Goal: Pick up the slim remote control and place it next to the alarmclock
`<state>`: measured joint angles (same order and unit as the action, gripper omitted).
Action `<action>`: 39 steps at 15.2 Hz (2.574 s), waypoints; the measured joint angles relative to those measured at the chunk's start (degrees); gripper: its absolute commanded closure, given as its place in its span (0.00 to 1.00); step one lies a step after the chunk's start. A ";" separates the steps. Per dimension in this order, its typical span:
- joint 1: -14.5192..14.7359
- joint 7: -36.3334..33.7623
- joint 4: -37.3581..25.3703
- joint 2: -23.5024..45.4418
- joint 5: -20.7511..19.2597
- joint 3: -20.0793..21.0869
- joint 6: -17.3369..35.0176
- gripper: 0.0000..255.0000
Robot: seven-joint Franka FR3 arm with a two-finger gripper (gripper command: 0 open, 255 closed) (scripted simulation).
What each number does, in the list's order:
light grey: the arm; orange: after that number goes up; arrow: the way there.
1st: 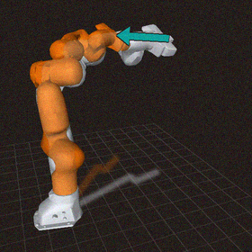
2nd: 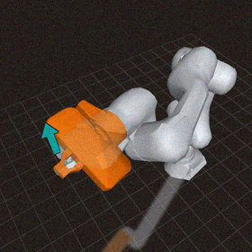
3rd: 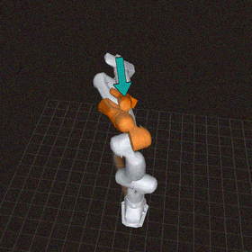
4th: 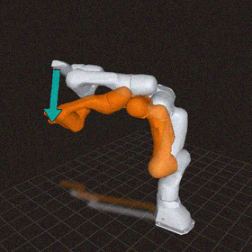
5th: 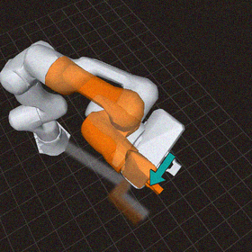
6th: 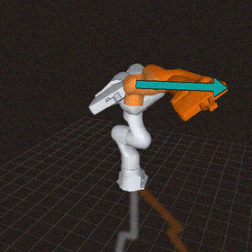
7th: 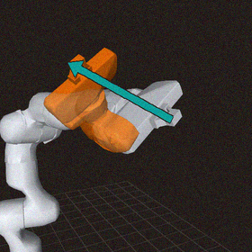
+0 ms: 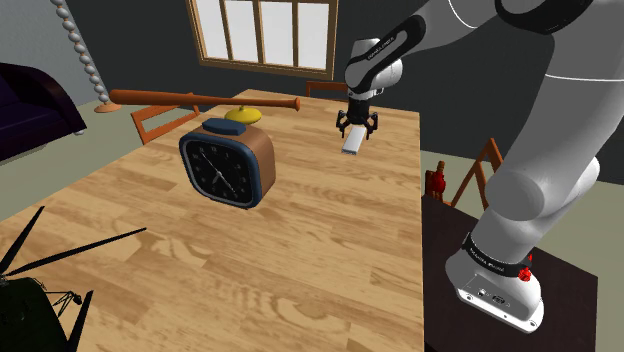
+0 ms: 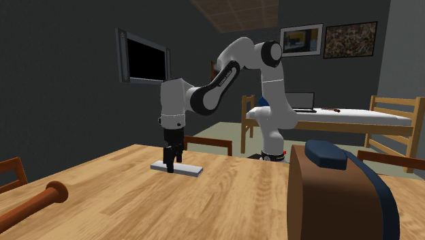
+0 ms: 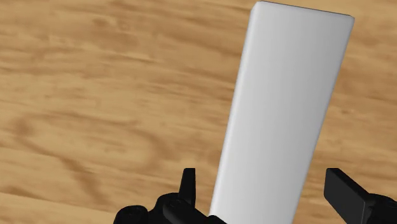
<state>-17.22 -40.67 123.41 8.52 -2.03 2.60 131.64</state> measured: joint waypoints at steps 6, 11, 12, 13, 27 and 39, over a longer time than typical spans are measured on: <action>0.00 -0.01 0.01 -0.02 0.01 0.00 0.02 1.00; 0.00 -0.01 0.01 -0.02 0.01 0.00 0.02 1.00; -0.02 0.04 -0.16 -0.16 0.03 -0.01 -0.31 1.00; 0.00 0.04 -0.47 -0.43 0.06 0.01 -0.91 1.00; -0.06 0.57 -4.99 -5.83 0.57 0.05 -10.80 1.00; -0.06 0.86 -11.19 -8.51 0.81 0.07 -19.67 1.00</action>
<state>-17.28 -39.81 112.22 0.01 -1.22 2.67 111.96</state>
